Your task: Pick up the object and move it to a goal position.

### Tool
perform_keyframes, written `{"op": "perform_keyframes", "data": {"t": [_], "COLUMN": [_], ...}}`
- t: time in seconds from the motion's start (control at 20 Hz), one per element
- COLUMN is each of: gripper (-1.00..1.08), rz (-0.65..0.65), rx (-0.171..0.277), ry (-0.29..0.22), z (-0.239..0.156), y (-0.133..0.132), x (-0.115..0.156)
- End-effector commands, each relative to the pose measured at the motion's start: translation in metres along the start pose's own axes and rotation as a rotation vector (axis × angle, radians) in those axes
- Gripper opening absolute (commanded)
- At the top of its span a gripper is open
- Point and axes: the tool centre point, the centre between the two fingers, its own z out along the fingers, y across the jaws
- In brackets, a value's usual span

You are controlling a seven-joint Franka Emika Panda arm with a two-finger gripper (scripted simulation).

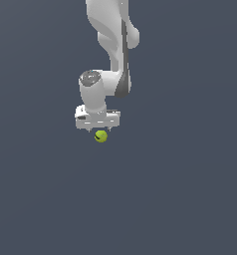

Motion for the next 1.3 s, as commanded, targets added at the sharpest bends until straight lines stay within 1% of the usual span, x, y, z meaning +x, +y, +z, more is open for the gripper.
{"op": "perform_keyframes", "data": {"t": [0.0,0.2,0.6,0.85,0.9,1.25], "gripper": [1.0,1.0,1.0,1.0,-1.0,-1.0], "rz": [0.0,-0.001,-0.003,-0.004,-0.004,-0.004], "rx": [0.0,0.0,0.0,0.0,0.0,0.0], "ry": [0.0,0.0,0.001,0.001,0.001,0.001], "z": [0.001,0.011,0.044,0.05,0.05,0.05], "y": [0.0,0.0,0.0,0.0,0.0,0.0], "x": [0.0,0.0,-0.002,-0.001,-0.001,-0.001]}}
